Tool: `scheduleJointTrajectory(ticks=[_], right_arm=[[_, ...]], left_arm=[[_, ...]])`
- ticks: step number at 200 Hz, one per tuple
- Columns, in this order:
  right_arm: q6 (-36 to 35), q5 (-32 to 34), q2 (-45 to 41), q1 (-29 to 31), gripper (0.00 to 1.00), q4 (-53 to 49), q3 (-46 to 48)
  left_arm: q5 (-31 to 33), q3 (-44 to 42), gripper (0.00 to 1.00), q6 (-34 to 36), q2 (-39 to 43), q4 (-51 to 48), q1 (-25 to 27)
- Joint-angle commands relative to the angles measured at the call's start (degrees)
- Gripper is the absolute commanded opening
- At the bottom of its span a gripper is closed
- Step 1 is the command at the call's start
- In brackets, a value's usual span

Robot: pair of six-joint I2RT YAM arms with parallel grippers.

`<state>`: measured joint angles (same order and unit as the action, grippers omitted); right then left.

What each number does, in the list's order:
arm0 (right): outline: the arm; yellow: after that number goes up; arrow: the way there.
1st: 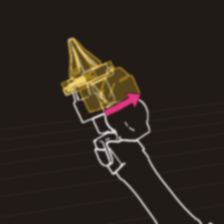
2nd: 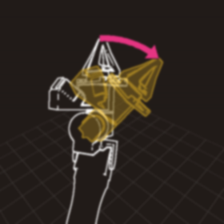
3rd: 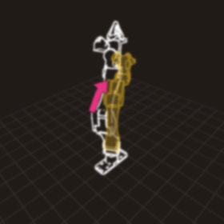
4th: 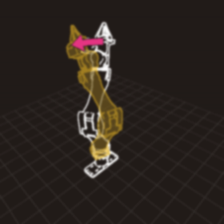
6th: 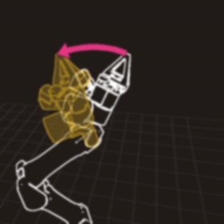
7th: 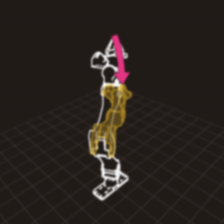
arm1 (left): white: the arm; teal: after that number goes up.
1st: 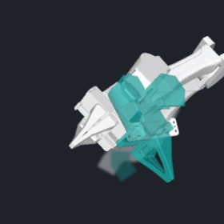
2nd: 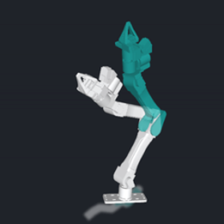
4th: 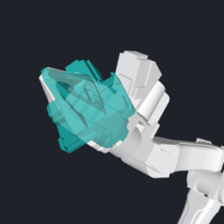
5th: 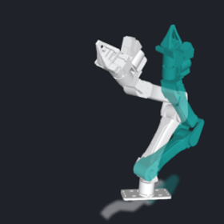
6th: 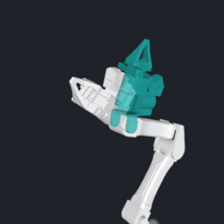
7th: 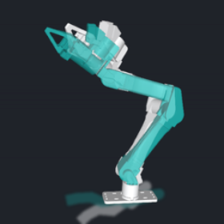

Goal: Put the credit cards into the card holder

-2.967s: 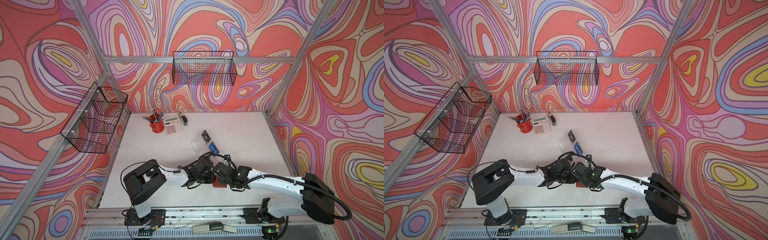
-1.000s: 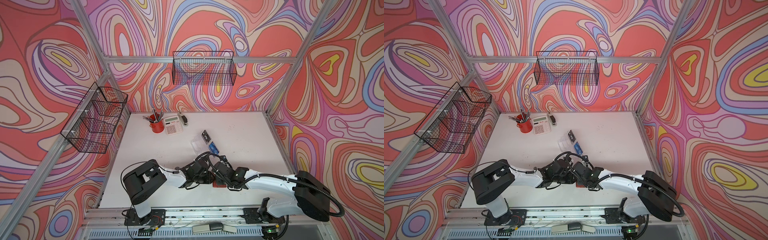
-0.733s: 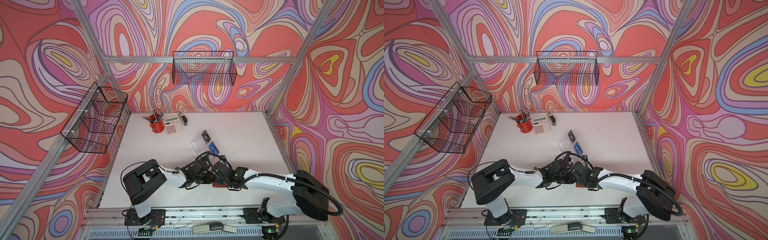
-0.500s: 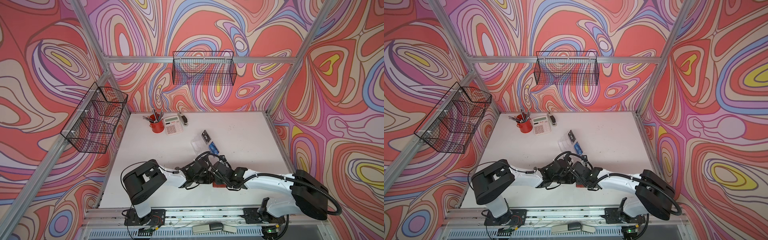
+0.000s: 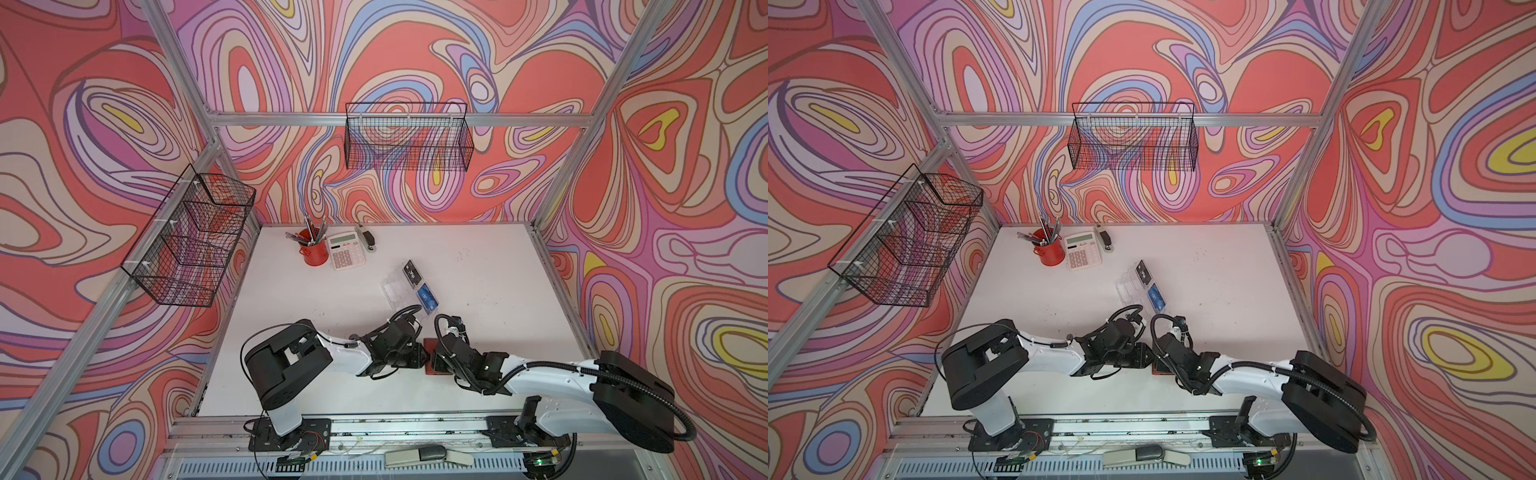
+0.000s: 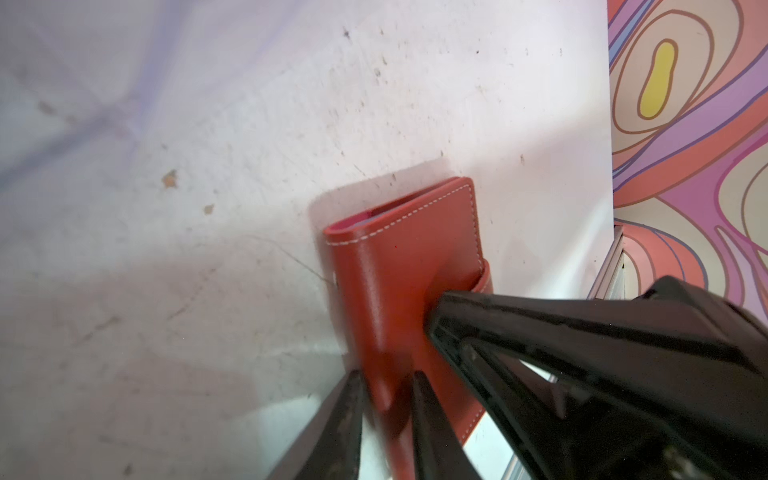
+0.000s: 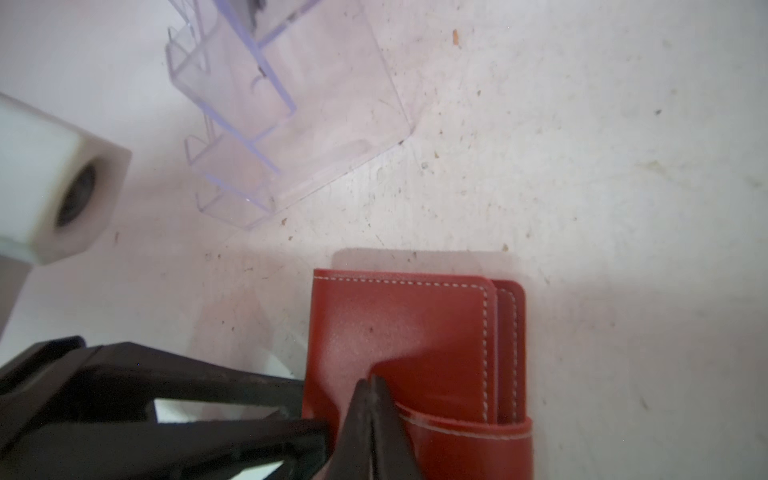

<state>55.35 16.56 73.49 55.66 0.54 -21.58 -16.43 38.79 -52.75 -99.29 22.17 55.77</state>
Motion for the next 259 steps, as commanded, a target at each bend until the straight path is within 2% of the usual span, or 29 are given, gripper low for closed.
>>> scheduleJointTrajectory(ticks=[1, 36, 96, 105, 132, 187, 238, 259], right_arm=[[5.49, -3.60, 2.78, 1.56, 0.00, -7.59, 7.56], [10.05, -2.92, 3.82, 2.61, 0.00, -2.74, 12.40], [9.26, 0.95, -1.89, 2.61, 0.00, -10.40, 8.37], [8.65, 1.86, -2.37, 2.61, 0.06, -12.65, 6.67], [6.93, 3.48, -4.26, 2.58, 0.09, -15.72, 2.95], [2.33, 6.86, -7.45, 2.58, 0.25, -22.26, -4.86], [0.62, 9.85, -14.19, 2.57, 0.28, -30.52, -10.66], [2.10, 10.33, -15.39, 2.53, 0.22, -32.24, -9.63]], left_arm=[[1.57, -1.89, 0.25, -0.33, 0.41, -4.04, -0.30], [1.99, -2.45, 0.24, -0.42, 0.50, -3.76, -0.29], [1.66, -2.28, 0.24, -0.50, -0.47, -2.93, -0.31], [1.66, -2.17, 0.25, -0.51, -0.47, -2.93, -0.26], [1.58, -2.04, 0.24, -0.42, -0.69, -2.76, -0.31], [1.23, -1.83, 0.24, -0.24, -0.65, -2.88, -0.28], [0.95, -1.92, 0.25, 0.11, 0.49, -2.55, -0.30], [0.65, -1.93, 0.24, 0.20, 1.24, -2.76, -0.26]])
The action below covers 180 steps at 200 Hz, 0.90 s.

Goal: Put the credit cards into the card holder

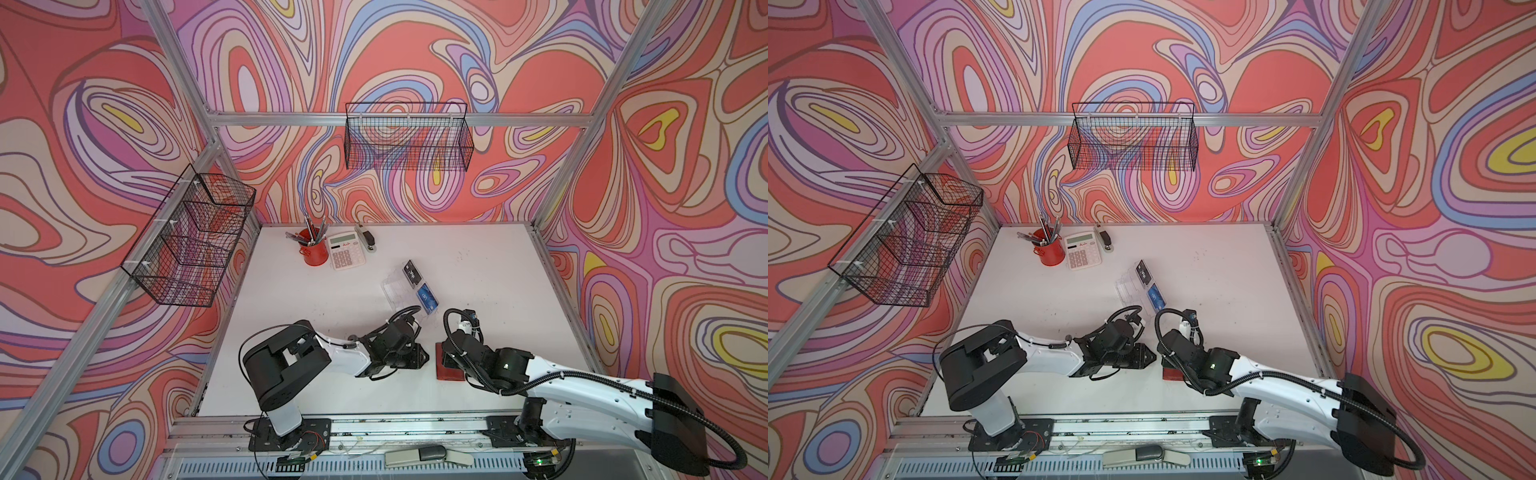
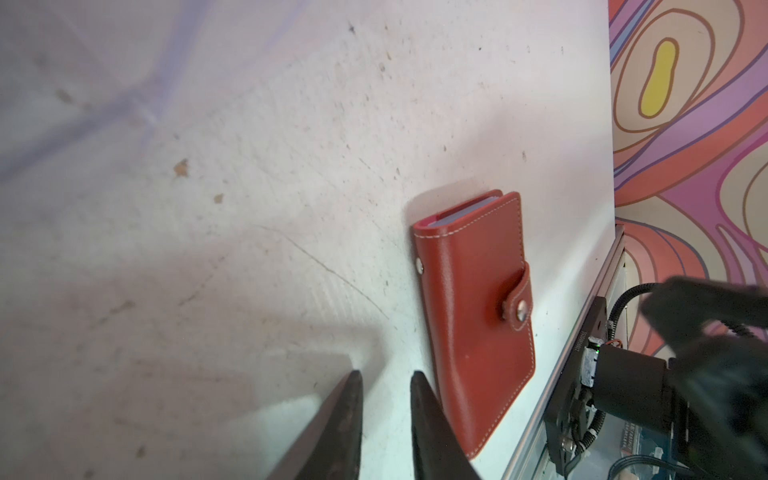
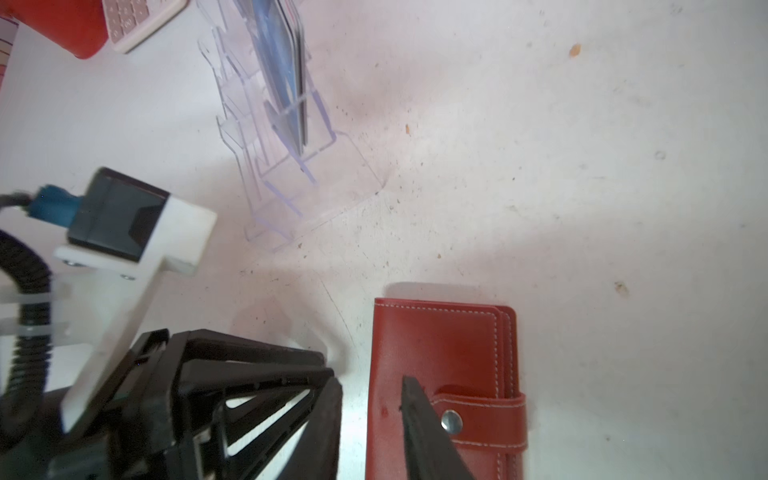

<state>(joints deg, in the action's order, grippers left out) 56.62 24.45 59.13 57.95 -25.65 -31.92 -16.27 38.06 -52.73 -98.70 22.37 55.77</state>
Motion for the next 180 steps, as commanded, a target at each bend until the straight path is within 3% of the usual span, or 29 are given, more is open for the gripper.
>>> scheduleJointTrajectory(ticks=[1, 28, 68, 132, 141, 167, 180], right_arm=[[0.93, 2.40, -1.04, 0.23, 0.22, -6.11, 0.80], [2.18, 0.34, -0.39, 0.26, 0.12, -4.31, 4.41], [1.86, -2.65, 0.42, 0.29, 0.08, -0.22, 7.69], [0.51, 1.15, -3.04, 0.30, 0.33, -9.55, 1.79], [0.59, 1.65, -2.82, 0.23, 0.37, -11.20, 0.79], [0.70, 2.69, -0.05, 0.38, 0.42, -15.71, -2.39], [1.18, 3.02, 2.30, 0.30, 0.42, -17.96, -4.01]], left_arm=[[0.52, -1.22, 0.24, 0.18, 0.72, -2.95, -0.28], [-0.16, -1.30, 0.25, 0.00, 1.22, -2.56, -0.23], [-0.55, -1.06, 0.25, 0.00, 0.92, -2.27, -0.03], [-0.37, -0.84, 0.30, 1.76, 0.66, 0.39, 1.09], [0.55, -0.96, 0.35, 2.02, 1.08, 0.76, 1.11], [10.29, -6.47, 0.74, -2.30, 3.76, 7.21, 1.27], [13.61, -10.70, 0.76, -3.96, 4.53, 12.02, 1.27]])
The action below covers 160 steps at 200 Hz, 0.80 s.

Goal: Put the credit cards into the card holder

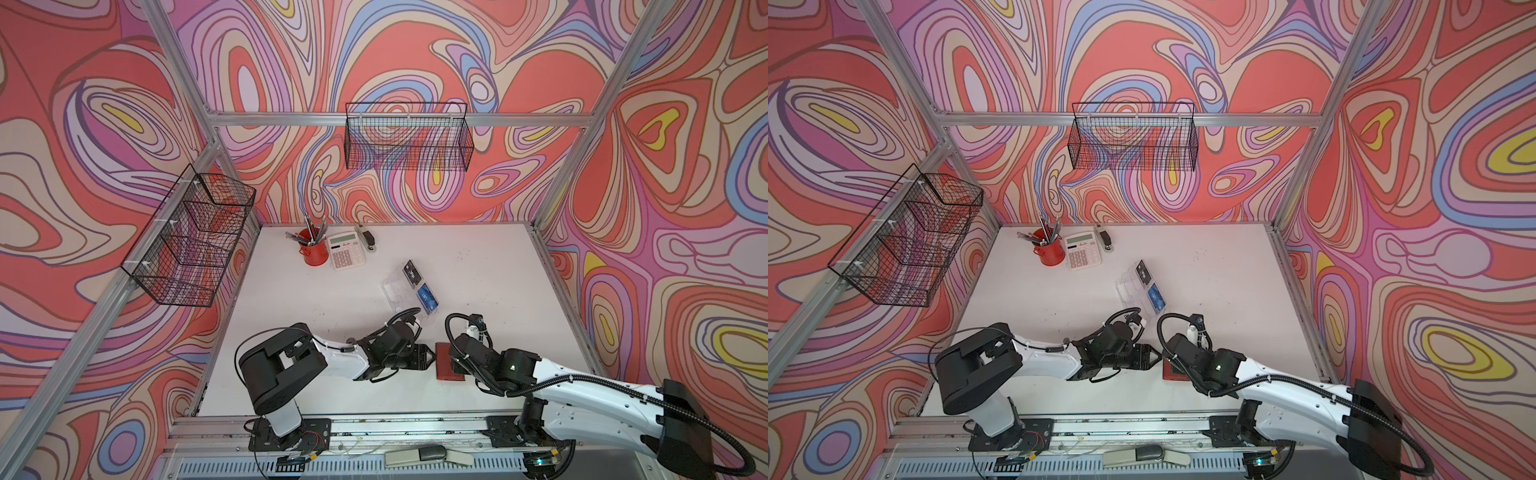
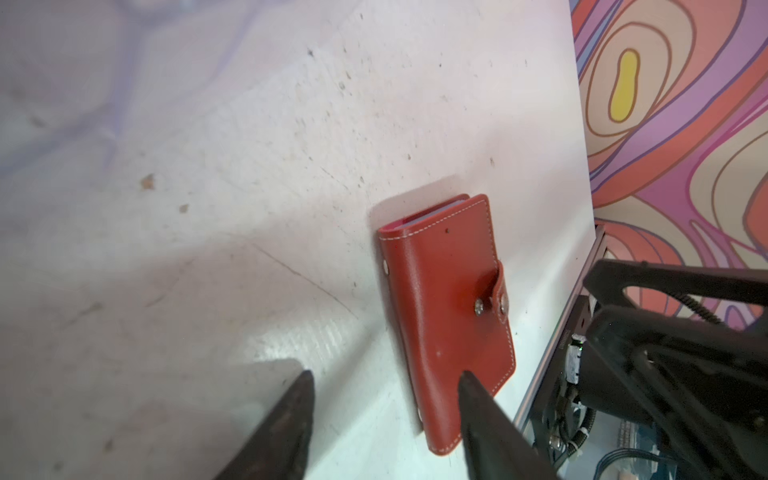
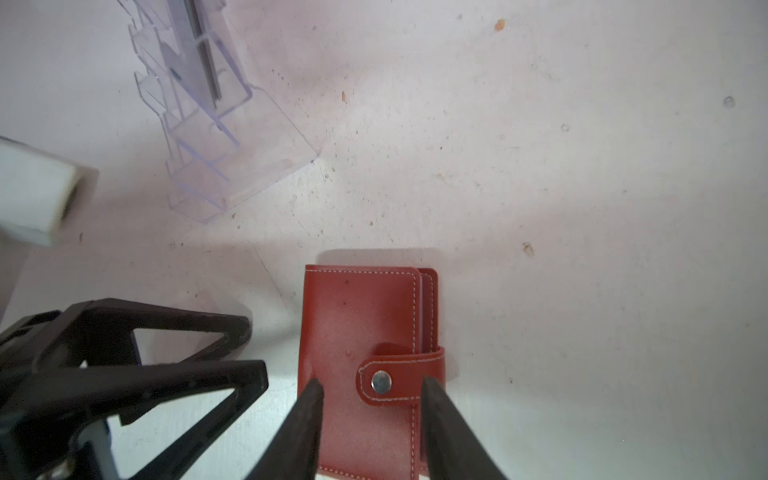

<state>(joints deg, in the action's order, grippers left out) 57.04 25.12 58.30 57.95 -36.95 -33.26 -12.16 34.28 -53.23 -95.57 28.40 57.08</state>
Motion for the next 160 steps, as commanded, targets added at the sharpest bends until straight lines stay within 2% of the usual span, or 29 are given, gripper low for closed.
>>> scheduleJointTrajectory(ticks=[1, 25, 37, 55, 102, 160], right_arm=[[0.82, 2.36, 3.35, 0.31, 0.42, -6.83, -2.81], [0.94, 0.72, 7.23, 0.36, 0.41, -7.66, -4.57], [0.41, -0.68, 8.42, 0.49, 0.41, -6.50, -4.63], [-0.06, -1.97, 11.05, 0.93, 0.41, -4.59, -4.54], [-0.71, -2.06, 17.31, 1.35, 0.39, -2.62, -5.73], [-0.83, 0.10, 18.41, 1.36, 0.18, -4.61, -7.92]], left_arm=[[9.56, -7.07, 0.76, -3.81, 1.38, 6.11, -0.04], [5.43, -3.15, 0.72, -1.96, 0.90, 1.64, -0.27], [4.26, -2.18, 0.70, -1.52, -0.16, 2.71, -0.04], [4.18, -3.08, 0.68, -1.66, -1.23, 5.92, -0.03], [3.66, -2.74, 0.67, -0.41, -1.97, 5.58, -0.04], [2.39, -1.09, 0.66, 1.33, -2.69, 3.48, -0.04]])
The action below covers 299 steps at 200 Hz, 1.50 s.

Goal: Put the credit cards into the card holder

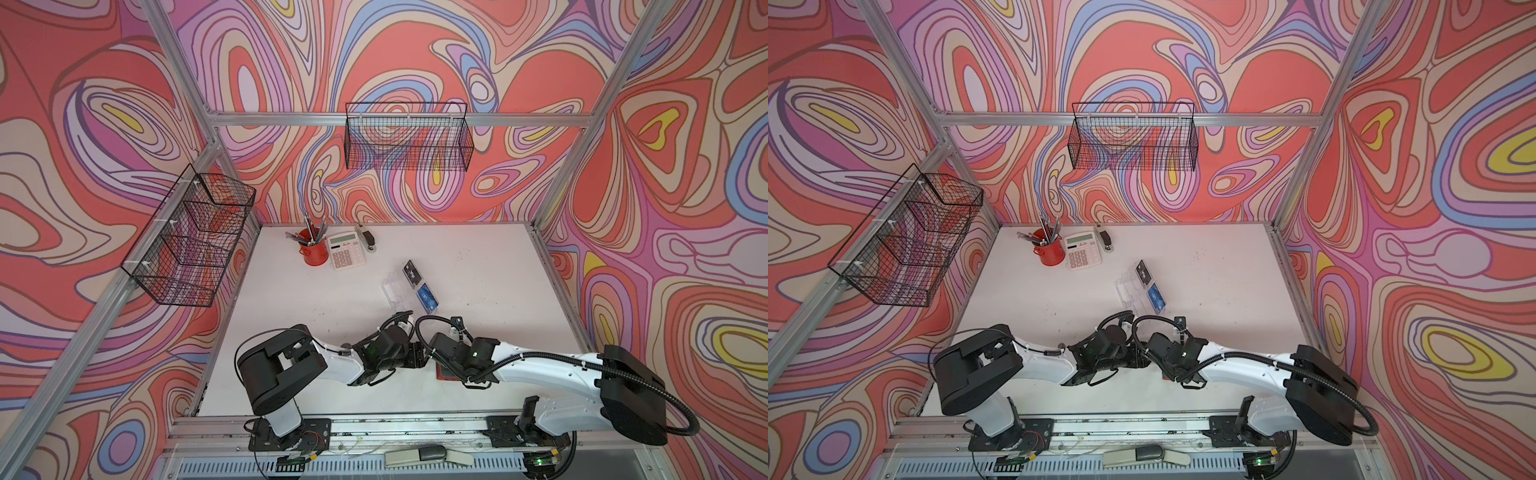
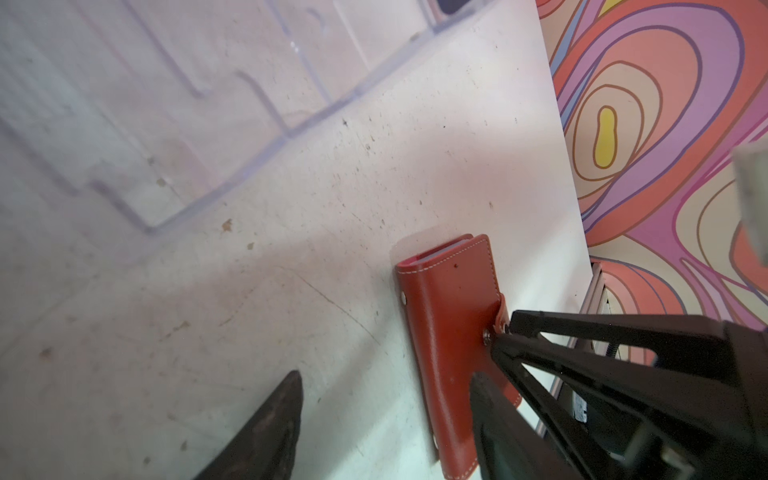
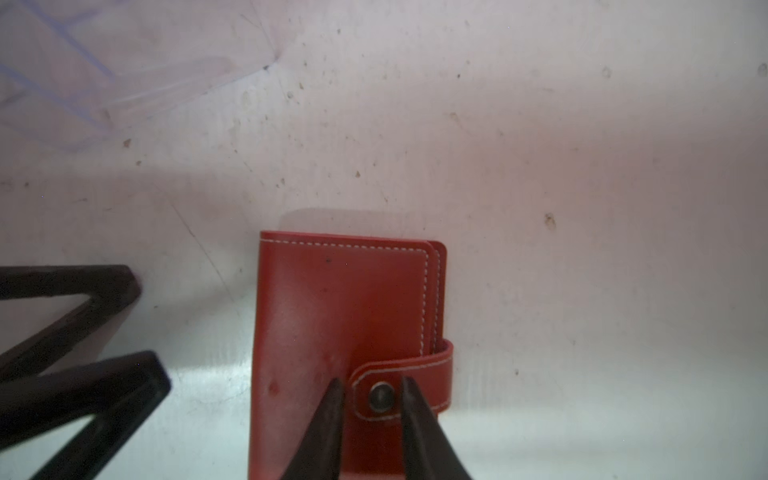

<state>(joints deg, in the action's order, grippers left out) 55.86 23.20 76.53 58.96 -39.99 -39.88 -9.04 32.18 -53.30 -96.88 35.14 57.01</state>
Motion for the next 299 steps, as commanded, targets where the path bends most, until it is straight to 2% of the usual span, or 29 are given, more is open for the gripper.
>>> scheduleJointTrajectory(ticks=[1, 30, 55, 113, 135, 173, 186, 205, 228, 299], right_arm=[[0.42, 2.02, 0.19, 0.32, 0.17, -1.62, -1.27], [0.99, 2.87, 0.82, 0.32, 0.13, -2.90, -1.60], [0.27, 2.08, 1.33, 0.31, 0.22, -2.25, -1.65], [1.22, 2.75, 1.64, 0.32, 0.21, -4.07, -1.31], [1.49, 2.60, 0.55, 0.36, 0.26, -4.74, -0.62], [2.58, 2.90, -2.44, 0.30, 0.26, -6.02, 1.17], [2.69, 3.23, -3.21, 0.30, 0.23, -6.37, 1.40], [2.68, 3.39, -3.58, 0.33, 0.10, -6.42, 1.32], [2.48, 3.52, -2.52, 0.37, 0.00, -6.42, 0.87], [1.26, 2.83, -1.53, 0.33, 0.00, -4.88, 0.04]], left_arm=[[-0.77, 1.02, 0.66, 1.42, -1.38, -3.28, 0.03], [-1.07, 1.45, 0.65, 1.97, -1.21, -4.12, 0.03], [-1.05, 1.50, 0.65, 2.15, -0.96, -4.63, 0.05], [-1.33, 1.50, 0.65, 2.15, -0.77, -5.08, 0.03], [-1.55, 1.70, 0.65, 2.07, -0.85, -5.24, 0.07], [-1.51, 1.97, 0.65, 2.14, -0.77, -5.58, 0.07], [-1.54, 2.16, 0.65, 2.15, -0.77, -5.85, 0.03], [-1.87, 2.35, 0.65, 2.14, -0.85, -5.94, 0.03], [-2.04, 2.50, 0.65, 2.23, -0.85, -6.05, 0.03], [-3.18, 3.34, 0.65, 2.41, -1.70, -6.52, 0.59]])
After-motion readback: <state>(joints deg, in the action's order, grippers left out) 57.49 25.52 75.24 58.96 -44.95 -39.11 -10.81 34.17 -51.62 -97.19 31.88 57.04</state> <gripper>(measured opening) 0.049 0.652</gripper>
